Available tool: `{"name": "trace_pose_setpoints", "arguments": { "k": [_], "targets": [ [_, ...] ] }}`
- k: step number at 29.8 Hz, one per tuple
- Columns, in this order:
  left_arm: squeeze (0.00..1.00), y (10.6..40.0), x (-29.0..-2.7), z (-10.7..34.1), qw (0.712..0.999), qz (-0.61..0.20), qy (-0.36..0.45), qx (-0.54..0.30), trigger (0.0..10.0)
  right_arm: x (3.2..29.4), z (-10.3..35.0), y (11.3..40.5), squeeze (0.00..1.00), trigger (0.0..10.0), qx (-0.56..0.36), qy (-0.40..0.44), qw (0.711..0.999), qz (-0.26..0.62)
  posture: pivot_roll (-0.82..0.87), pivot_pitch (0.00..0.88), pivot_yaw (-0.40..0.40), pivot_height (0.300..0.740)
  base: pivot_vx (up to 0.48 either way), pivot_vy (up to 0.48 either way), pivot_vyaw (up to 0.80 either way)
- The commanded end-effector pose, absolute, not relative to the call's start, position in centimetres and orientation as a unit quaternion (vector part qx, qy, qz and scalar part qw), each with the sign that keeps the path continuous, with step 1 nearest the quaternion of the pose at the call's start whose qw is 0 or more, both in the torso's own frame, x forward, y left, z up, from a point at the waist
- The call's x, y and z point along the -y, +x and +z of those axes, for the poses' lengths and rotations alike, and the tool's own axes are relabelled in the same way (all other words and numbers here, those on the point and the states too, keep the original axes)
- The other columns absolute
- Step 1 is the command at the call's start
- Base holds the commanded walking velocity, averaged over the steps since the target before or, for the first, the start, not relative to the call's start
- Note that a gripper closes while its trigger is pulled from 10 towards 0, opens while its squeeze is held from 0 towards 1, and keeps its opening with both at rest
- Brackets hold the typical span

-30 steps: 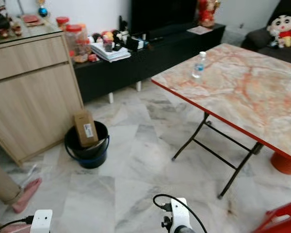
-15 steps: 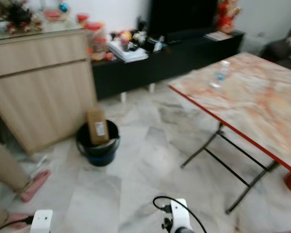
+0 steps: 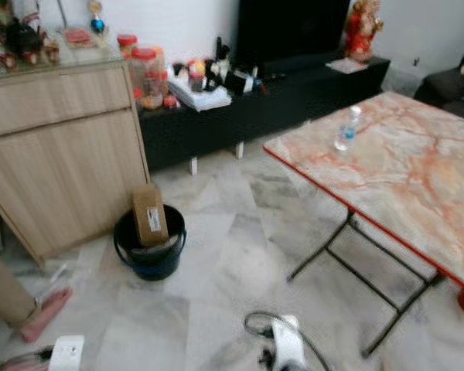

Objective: Picking trash to rubbish bin

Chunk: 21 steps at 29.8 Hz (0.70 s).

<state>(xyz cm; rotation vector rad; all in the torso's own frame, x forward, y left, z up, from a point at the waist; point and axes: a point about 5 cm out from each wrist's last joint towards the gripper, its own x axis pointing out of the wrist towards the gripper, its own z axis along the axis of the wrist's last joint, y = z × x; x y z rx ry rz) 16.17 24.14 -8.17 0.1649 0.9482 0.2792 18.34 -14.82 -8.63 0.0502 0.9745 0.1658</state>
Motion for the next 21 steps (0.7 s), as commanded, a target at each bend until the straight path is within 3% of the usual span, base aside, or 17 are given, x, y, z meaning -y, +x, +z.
{"name": "trace_pose_setpoints", "arguments": {
  "k": [1,7,21],
  "targets": [
    [0.0,16.06,-23.87,-8.3,0.876,0.133,0.076,-0.458,10.0,15.54,-8.47,18.6,0.0,10.0,-0.463,0.015,0.883,0.074,0.01,0.0,-0.063,0.74,0.292,0.0,0.73],
    [0.0,16.07,-23.89,-8.29,0.876,0.134,0.076,-0.457,10.0,15.61,-8.57,18.44,0.0,10.0,-0.468,0.013,0.881,0.069,0.02,0.0,-0.065,0.74,0.293,0.0,0.63],
    [0.0,16.25,-24.03,-8.17,0.877,0.136,0.076,-0.455,10.0,15.58,-8.43,18.72,0.0,10.0,-0.462,0.019,0.884,0.063,0.02,0.0,-0.062,0.74,0.293,0.0,0.0]
  ]
}}
